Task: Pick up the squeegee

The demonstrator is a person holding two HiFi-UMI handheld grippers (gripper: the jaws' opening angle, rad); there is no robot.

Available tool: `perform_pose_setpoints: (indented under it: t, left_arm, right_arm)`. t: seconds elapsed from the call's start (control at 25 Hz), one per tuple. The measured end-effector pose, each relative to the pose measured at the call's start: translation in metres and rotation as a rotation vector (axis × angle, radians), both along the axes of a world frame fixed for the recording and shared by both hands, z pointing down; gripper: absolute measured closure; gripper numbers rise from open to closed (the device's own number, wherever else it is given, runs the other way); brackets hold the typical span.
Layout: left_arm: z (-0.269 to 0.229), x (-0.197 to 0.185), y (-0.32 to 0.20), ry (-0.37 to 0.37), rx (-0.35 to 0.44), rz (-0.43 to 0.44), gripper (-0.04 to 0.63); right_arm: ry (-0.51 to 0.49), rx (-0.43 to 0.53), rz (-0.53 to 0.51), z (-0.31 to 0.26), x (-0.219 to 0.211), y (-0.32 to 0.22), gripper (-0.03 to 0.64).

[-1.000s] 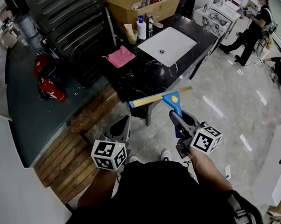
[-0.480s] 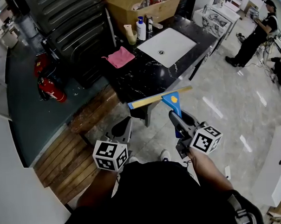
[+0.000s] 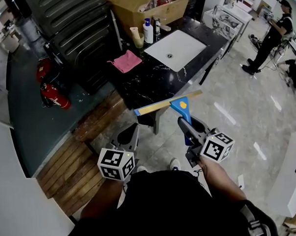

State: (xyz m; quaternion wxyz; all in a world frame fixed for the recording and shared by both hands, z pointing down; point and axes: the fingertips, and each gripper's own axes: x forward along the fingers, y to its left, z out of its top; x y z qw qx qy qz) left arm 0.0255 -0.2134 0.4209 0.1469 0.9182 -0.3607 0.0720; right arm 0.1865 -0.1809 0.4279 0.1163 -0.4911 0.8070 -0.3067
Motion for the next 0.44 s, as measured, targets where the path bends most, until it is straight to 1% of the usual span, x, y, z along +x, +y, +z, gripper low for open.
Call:
perform_pose_setpoints:
  t: [0.44]
  left_arm:
    - [0.0013,0.0004,-0.0027,-0.008,-0.005,0.0,0.578]
  right_arm:
    - [-0.008,-0.004,0.002,0.0021,-0.0005,-0.0012,0.474]
